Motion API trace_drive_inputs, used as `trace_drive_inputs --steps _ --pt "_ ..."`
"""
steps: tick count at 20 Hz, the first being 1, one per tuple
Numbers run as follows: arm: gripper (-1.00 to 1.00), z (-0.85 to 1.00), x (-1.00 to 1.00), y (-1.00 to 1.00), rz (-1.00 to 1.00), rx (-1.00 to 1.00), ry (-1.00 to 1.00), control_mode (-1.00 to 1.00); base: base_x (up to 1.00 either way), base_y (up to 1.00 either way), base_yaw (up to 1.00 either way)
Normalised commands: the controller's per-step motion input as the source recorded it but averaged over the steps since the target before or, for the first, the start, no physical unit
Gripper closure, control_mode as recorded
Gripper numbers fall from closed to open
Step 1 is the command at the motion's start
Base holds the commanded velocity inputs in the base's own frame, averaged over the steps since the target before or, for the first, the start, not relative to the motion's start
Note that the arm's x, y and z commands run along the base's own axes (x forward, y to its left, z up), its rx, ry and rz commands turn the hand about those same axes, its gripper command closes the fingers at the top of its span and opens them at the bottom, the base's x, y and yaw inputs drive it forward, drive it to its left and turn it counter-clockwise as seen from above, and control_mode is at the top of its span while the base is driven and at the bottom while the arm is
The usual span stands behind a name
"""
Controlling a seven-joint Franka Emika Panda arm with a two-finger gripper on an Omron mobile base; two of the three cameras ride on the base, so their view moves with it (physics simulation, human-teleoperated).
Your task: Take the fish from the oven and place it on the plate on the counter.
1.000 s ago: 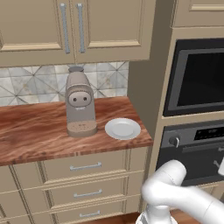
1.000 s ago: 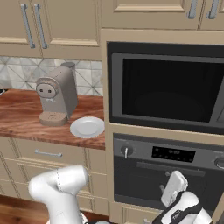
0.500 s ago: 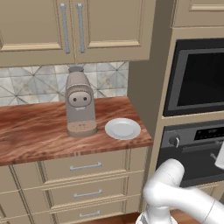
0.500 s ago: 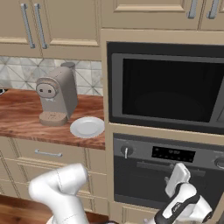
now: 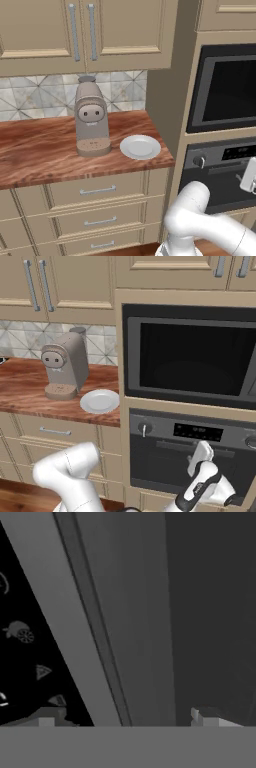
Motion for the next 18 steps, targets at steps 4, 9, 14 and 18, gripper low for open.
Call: trace_drive_inputs --steps 4,9,14,18 --pt "-1.00 -0.35 0.29 0.00 -0.01 0.00 0.00 -1.00 0.00 0.00 0.00" --pt "-1.00 -0.14 0.33 0.00 0.00 0.00 0.00 -1.00 0.00 0.00 0.00" --pt "-1.00 -0.02 0.22 0.00 -0.01 0.00 0.00 -1.00 0.00 0.00 0.00" --pt "-1.00 -0.08 0.06 0.00 0.00 0.00 -0.01 -1.00 0.00 0.00 0.00"
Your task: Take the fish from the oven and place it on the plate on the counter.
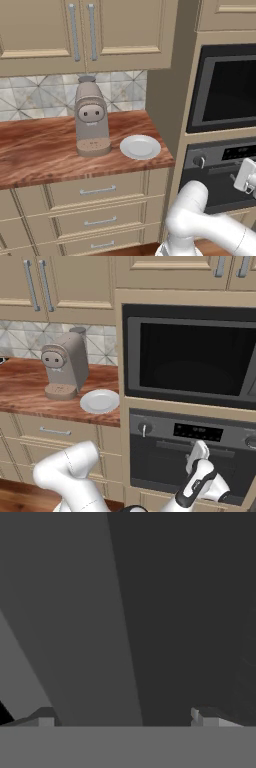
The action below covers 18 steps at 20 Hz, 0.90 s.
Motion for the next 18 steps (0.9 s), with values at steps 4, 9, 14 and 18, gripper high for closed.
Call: trace_drive_inputs --steps 4,9,14,18 --pt "-1.00 -0.12 0.06 0.01 -0.06 0.00 -0.08 -1.00 0.00 0.00 0.00" --pt "-1.00 -0.10 0.06 0.01 -0.07 0.00 -0.12 -1.00 0.00 0.00 0.00" --pt "1.00 0.00 0.00 0.00 -0.07 0.00 -0.02 -1.00 0.00 0.00 0.00" --pt "1.00 0.00 0.00 0.00 -0.06 0.00 0.00 -1.00 0.00 0.00 0.00"
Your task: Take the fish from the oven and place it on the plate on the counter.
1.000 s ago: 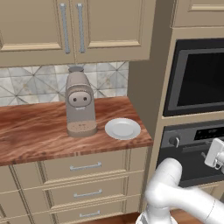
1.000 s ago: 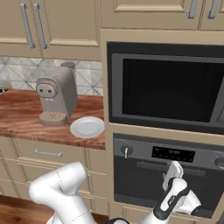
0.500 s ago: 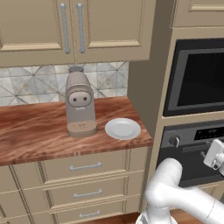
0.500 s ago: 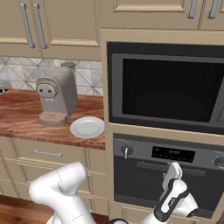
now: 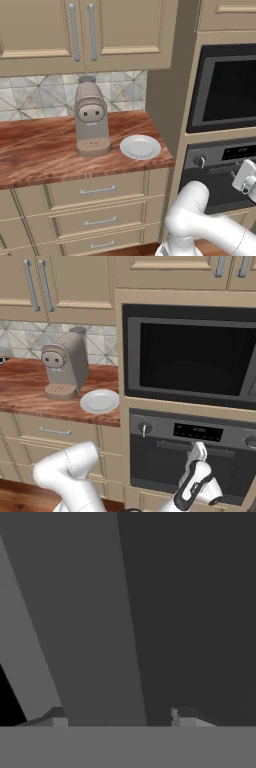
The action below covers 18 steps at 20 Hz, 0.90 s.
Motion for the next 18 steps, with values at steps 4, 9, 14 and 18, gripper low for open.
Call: trace_drive_inputs --steps 4,9,14,18 --pt "1.00 -0.01 -0.06 -0.01 -0.03 0.00 0.03 -1.00 0.00 0.00 0.00" --pt "1.00 -0.29 -0.24 -0.10 -0.04 0.00 0.17 -1.00 0.00 0.00 0.00" --pt "1.00 -0.39 -0.44 -0.21 -0.04 0.00 0.20 -1.00 0.00 0.00 0.00" --pt "1.00 -0.53 -0.65 -0.29 -0.03 0.00 0.21 -1.00 0.00 0.00 0.00"
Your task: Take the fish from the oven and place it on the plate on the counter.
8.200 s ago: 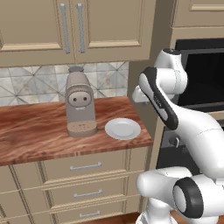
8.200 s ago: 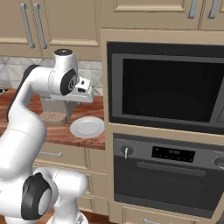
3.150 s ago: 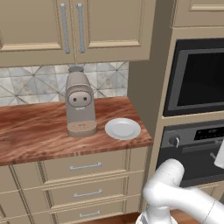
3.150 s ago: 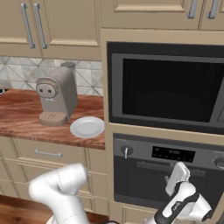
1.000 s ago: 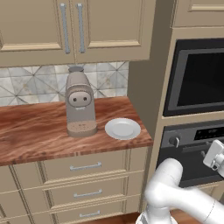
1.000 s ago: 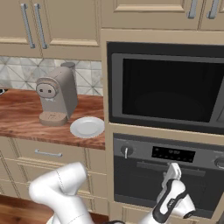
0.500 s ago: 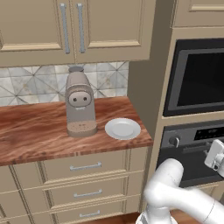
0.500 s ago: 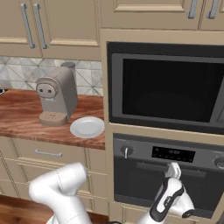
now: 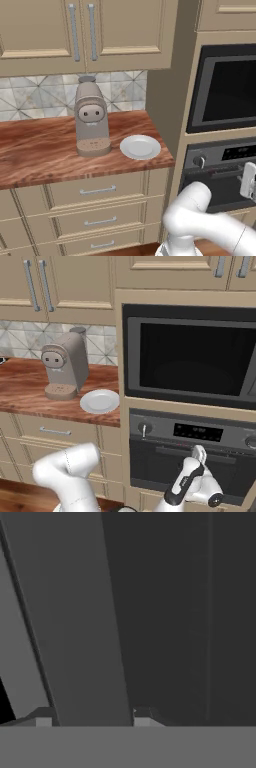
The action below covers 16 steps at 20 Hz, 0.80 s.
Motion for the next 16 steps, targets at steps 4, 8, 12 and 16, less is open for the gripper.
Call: trace_drive_inputs --steps 4,8,12,16 --pt "1.00 -0.68 -0.69 -0.31 -0.02 0.00 0.21 -1.00 0.00 0.00 0.00" --pt "1.00 -0.71 -0.73 -0.31 -0.01 0.00 0.20 -1.00 0.00 0.00 0.00" --pt "1.00 -0.79 -0.90 -0.39 0.00 0.00 0.15 -1.00 0.00 0.00 0.00" --pt "1.00 -0.88 -0.98 -0.38 0.00 0.00 0.12 -1.00 0.00 0.00 0.00"
